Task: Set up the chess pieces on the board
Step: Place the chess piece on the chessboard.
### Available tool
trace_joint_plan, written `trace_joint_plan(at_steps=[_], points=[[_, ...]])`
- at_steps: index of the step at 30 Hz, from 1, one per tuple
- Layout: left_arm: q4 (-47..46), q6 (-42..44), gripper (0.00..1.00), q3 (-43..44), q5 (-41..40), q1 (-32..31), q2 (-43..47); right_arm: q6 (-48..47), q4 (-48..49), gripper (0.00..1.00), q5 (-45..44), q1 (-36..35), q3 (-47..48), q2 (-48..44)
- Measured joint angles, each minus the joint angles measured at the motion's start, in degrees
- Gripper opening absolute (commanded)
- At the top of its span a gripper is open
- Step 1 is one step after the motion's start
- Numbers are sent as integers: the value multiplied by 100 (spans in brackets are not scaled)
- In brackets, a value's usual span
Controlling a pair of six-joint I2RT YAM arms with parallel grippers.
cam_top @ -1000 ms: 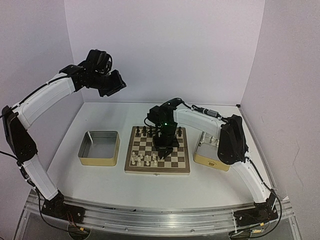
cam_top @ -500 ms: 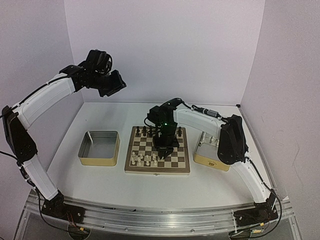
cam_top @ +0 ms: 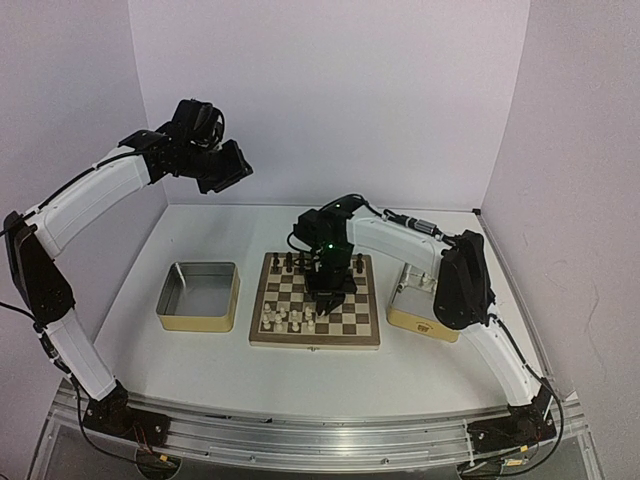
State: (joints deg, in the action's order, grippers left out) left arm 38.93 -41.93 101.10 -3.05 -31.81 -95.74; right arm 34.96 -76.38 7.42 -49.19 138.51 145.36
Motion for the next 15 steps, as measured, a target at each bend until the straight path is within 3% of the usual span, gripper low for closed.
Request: trace_joint_plan(at_steps=[15], points=[[-1, -2, 33, 0, 7, 0, 0, -22, 0, 2, -80, 31, 12, 0]])
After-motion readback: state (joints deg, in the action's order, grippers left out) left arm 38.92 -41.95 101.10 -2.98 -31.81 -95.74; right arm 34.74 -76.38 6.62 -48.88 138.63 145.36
